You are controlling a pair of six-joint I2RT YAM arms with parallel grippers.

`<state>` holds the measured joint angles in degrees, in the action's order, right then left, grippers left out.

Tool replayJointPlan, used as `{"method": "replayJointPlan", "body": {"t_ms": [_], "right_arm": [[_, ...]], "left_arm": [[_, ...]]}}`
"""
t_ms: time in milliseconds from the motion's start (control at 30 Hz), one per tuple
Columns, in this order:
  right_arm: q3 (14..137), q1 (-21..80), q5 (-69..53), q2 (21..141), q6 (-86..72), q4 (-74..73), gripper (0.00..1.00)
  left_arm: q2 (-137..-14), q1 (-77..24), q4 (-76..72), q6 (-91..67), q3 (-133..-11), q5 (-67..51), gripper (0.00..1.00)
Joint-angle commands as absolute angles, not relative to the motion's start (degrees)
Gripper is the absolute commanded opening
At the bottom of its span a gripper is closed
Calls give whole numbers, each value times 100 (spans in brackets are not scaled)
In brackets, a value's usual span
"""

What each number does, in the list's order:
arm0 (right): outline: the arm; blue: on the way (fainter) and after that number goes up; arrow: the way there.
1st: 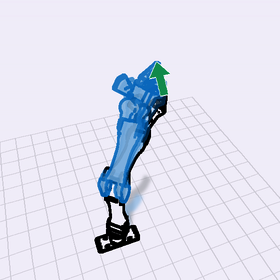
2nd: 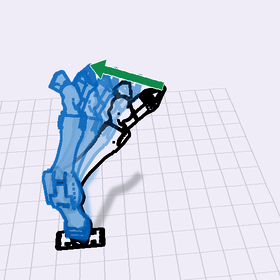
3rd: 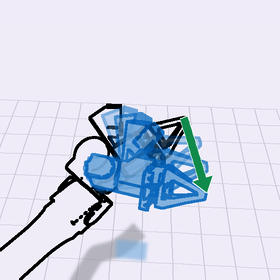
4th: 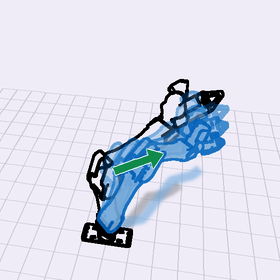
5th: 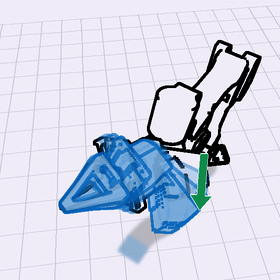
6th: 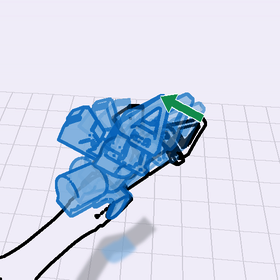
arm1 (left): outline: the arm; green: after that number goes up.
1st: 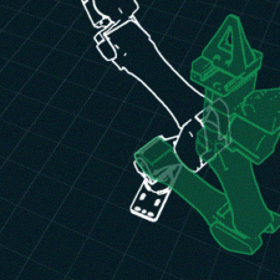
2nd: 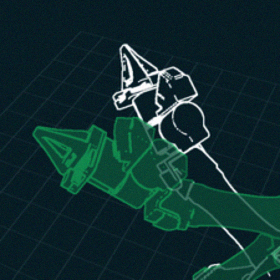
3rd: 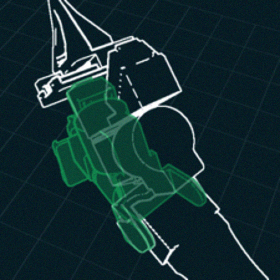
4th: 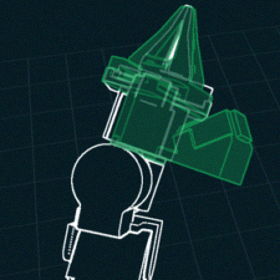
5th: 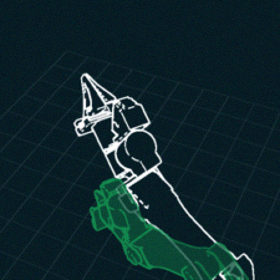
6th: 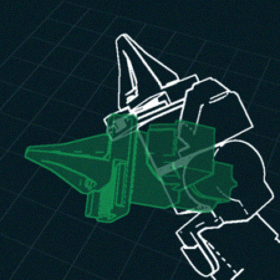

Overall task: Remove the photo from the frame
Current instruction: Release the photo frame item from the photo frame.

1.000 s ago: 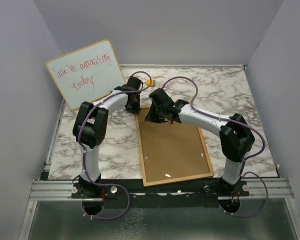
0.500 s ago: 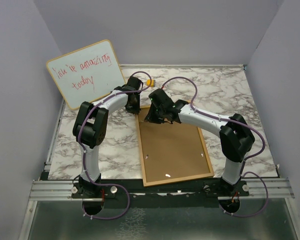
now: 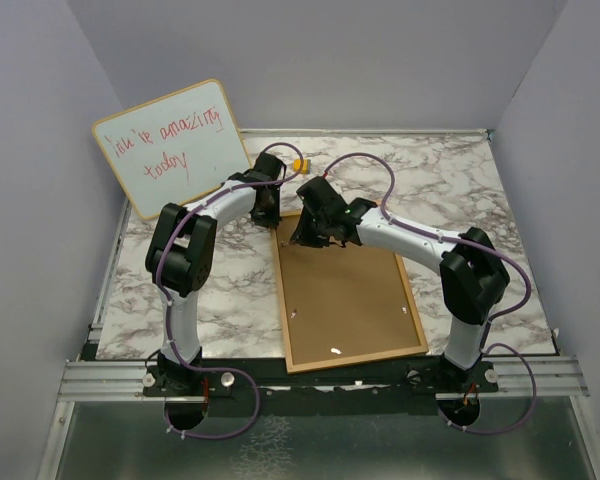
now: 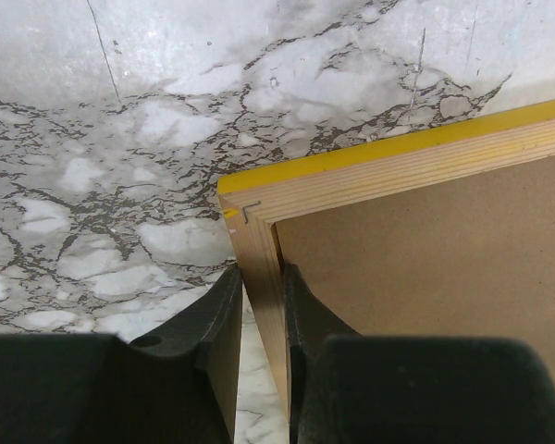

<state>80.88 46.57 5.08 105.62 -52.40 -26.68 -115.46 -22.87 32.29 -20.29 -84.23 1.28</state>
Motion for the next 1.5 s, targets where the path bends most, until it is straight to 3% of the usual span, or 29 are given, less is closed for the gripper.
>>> {"method": "replayJointPlan", "body": {"t_ms": [0, 633, 1033, 1467], "right_arm": [[8165, 4716, 648, 10450, -5147, -3080, 1], [8294, 4759, 951, 10349, -5165, -3364, 0], [7906, 4763, 412, 9871, -5085, -2597, 1], [8181, 4758, 703, 10442, -5295, -2964, 0]], "left_arm": [[-11692, -2255, 3445, -1815, -8508, 8, 0], [-11698, -2256, 3454, -1811, -8508, 4, 0], [-11705, -2259, 3454, -1811, -8512, 9, 0], [-11677, -2259, 3459, -1811, -8517, 9, 0]]}}
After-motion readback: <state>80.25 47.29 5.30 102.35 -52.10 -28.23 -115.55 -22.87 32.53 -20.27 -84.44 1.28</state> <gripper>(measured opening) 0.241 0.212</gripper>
